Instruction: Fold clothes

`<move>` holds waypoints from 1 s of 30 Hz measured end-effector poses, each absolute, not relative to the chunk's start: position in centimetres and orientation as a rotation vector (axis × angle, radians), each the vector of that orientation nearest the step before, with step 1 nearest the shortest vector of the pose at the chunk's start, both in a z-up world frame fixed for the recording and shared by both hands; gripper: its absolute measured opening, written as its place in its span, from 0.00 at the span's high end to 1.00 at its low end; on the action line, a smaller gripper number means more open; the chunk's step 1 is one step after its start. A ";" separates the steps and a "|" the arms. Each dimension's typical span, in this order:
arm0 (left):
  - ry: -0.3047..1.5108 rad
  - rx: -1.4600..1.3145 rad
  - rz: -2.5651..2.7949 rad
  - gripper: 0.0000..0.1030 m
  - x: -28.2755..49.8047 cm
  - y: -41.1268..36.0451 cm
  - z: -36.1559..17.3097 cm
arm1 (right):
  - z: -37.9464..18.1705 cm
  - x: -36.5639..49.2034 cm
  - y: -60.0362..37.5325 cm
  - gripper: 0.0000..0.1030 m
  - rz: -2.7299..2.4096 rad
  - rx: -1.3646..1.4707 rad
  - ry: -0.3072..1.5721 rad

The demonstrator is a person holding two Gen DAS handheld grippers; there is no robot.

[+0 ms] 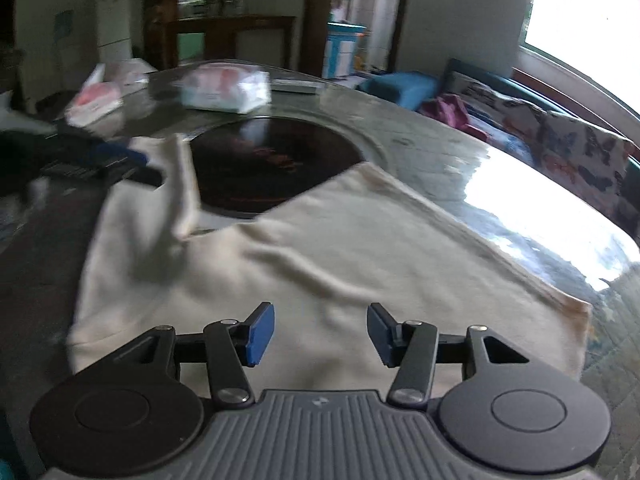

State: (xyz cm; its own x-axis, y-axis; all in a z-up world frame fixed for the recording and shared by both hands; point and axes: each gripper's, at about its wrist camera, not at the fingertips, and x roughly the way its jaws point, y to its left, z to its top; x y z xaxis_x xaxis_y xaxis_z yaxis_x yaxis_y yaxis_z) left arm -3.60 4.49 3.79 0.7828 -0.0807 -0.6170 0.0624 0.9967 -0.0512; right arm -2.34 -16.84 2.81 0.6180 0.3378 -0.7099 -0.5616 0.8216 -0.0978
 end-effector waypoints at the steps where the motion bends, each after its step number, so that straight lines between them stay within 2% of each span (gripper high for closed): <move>1: 0.668 -0.039 -0.043 0.58 -3.5 5.2 3.7 | 2.9 -3.0 -16.5 0.47 0.548 -0.333 0.738; 8: 0.679 -0.101 0.129 0.52 -3.4 8.9 2.9 | 3.0 -7.0 -14.1 0.44 0.669 -0.382 0.747; 18: 0.680 -0.156 0.189 0.54 -3.0 10.4 2.2 | 4.2 -10.1 -13.6 0.44 0.719 -0.378 0.713; 22: 0.674 -0.152 0.197 0.60 -2.6 10.5 2.2 | 4.7 -9.7 -14.3 0.44 0.679 -0.336 0.711; 29: 0.665 -0.149 0.199 0.86 -2.5 10.6 2.2 | 3.3 -10.8 -14.5 0.50 0.679 -0.305 0.780; 30: 0.663 -0.152 0.199 0.87 -2.5 10.6 2.2 | 3.3 -11.1 -14.5 0.50 0.677 -0.309 0.775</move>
State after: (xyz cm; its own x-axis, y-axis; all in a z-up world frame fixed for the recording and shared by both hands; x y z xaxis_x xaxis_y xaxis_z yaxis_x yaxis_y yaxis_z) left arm -2.53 10.65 2.16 0.7699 0.1346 -0.6238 -0.2314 0.9699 -0.0763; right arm -11.09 -14.52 3.29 0.5199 0.4450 -0.7292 -0.6626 0.7488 -0.0154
